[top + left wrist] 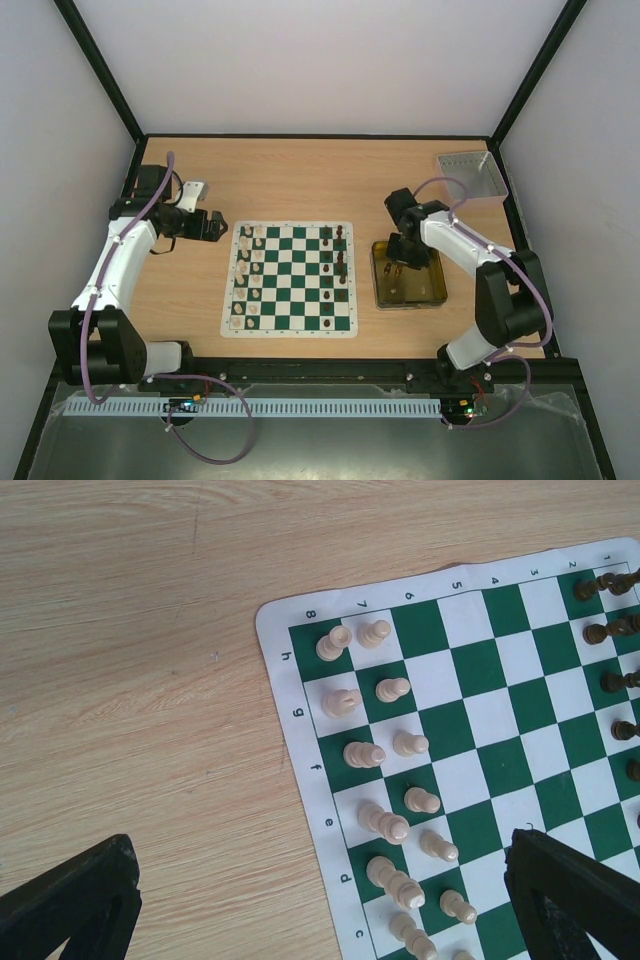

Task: Set up the chess pieces on the board
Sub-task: Pick up the chess piece from the storage box.

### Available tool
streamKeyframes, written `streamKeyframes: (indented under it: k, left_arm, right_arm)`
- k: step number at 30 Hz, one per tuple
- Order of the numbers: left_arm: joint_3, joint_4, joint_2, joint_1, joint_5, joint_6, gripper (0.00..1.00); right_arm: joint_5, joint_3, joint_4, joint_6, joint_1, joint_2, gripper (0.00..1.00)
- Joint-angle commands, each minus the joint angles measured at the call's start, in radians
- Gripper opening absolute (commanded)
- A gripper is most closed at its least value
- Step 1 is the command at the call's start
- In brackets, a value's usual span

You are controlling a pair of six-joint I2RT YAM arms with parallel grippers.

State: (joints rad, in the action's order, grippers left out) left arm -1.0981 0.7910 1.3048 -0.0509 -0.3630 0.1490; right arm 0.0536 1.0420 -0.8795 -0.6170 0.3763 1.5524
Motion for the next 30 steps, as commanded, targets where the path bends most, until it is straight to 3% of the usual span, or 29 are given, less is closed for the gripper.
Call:
streamKeyframes:
  k: [1, 10, 19, 30]
  left_arm:
    - [0.007, 0.006, -0.021, -0.007, -0.005, -0.002, 0.99]
    - [0.011, 0.007, -0.033, -0.007, -0.003, -0.001, 0.99]
    - [0.016, 0.005, -0.039, -0.007, -0.003, -0.002, 0.99]
    - [0.014, 0.004, -0.026, -0.007, -0.012, 0.000, 0.99]
  right_arm:
    - [0.021, -0.015, 0.035, 0.011, -0.006, 0.033, 0.30]
    - [0.017, -0.039, 0.071, 0.013, -0.011, 0.077, 0.29]
    - [-0.004, -0.039, 0.070, 0.015, -0.014, 0.088, 0.12]
    - [-0.034, -0.027, 0.016, 0.020, -0.013, 0.025, 0.09]
